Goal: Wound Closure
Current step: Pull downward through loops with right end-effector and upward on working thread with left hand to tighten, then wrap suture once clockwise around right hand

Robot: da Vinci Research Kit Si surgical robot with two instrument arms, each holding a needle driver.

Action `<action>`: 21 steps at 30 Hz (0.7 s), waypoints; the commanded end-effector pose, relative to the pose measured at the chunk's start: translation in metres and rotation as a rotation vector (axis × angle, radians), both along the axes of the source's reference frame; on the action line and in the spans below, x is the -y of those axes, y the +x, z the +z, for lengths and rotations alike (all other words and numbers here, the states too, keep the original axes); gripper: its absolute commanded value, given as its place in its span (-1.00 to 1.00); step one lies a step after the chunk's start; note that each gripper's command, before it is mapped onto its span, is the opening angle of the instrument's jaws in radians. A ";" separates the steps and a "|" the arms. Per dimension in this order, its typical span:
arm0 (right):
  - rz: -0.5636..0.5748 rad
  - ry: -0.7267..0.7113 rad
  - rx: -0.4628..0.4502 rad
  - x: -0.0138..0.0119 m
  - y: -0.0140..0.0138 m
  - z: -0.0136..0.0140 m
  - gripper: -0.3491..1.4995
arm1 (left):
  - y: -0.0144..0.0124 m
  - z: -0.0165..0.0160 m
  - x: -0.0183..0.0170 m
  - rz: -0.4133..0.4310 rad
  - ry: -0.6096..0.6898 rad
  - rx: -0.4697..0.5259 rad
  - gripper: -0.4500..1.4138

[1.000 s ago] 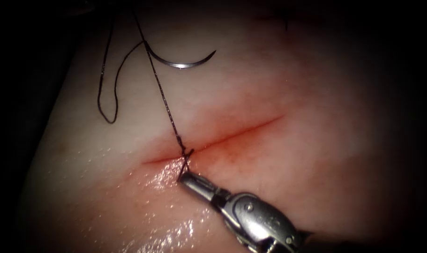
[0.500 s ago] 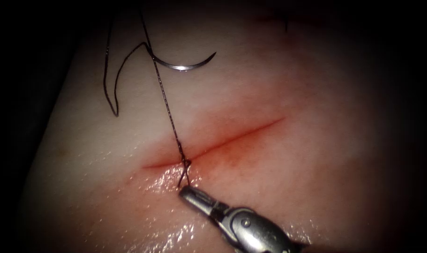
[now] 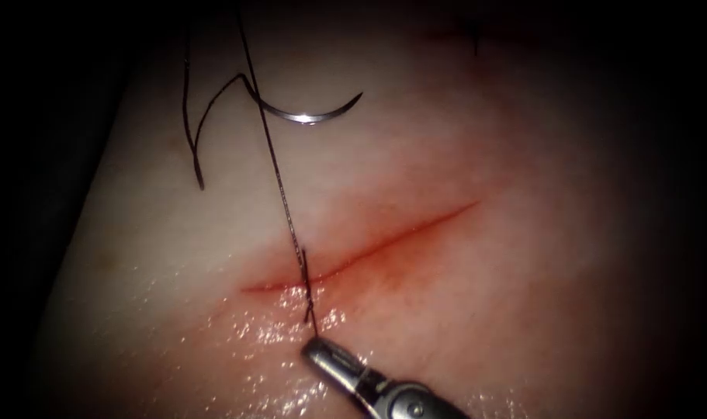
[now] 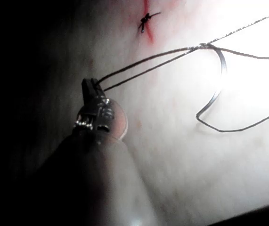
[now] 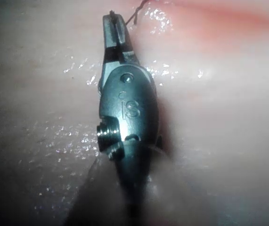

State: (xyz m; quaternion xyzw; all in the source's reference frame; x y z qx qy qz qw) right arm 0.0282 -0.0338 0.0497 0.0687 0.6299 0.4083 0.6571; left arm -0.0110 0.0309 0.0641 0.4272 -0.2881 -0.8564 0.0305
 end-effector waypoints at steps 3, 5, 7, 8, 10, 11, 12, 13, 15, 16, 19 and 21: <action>-0.010 0.002 0.002 0.0014 0.0003 -0.0009 -1.00 | -0.0004 0.0000 -0.0004 -0.003 -0.008 -0.002 -1.00; -0.016 0.006 0.015 0.0017 0.0003 -0.0008 -1.00 | -0.0004 0.0000 -0.0003 -0.003 -0.007 -0.003 -1.00; -0.020 0.004 0.020 0.0020 0.0003 -0.0004 -1.00 | -0.0004 0.0000 -0.0005 0.000 -0.010 -0.006 -1.00; -0.020 0.001 0.020 0.0021 0.0002 -0.0001 -1.00 | -0.0004 0.0000 -0.0006 0.000 -0.009 -0.006 -1.00; -0.017 0.000 0.031 0.0022 -0.0001 0.0008 -1.00 | -0.0004 0.0000 -0.0009 -0.001 -0.006 -0.006 -1.00; -0.017 -0.001 0.031 0.0021 -0.0002 0.0012 -1.00 | -0.0005 0.0000 -0.0010 -0.001 -0.006 -0.007 -1.00; -0.011 -0.002 0.036 0.0020 -0.0004 0.0016 -1.00 | -0.0005 0.0001 -0.0010 -0.004 -0.007 -0.006 -1.00; -0.010 -0.002 0.037 0.0019 -0.0006 0.0019 -1.00 | -0.0005 0.0002 -0.0010 -0.004 -0.008 -0.006 -1.00; -0.002 -0.002 0.040 0.0017 -0.0009 0.0022 -1.00 | -0.0006 0.0002 -0.0008 -0.006 -0.010 -0.007 -1.00; 0.001 -0.002 0.041 0.0017 -0.0009 0.0022 -1.00 | -0.0006 0.0001 -0.0007 -0.007 -0.011 -0.009 -1.00; 0.010 -0.007 0.031 0.0017 -0.0009 0.0020 -1.00 | -0.0007 -0.0001 0.0000 -0.010 -0.015 -0.014 -1.00; 0.026 -0.012 0.019 0.0014 -0.0009 0.0017 -1.00 | -0.0008 -0.0004 0.0006 -0.017 -0.019 -0.021 -1.00</action>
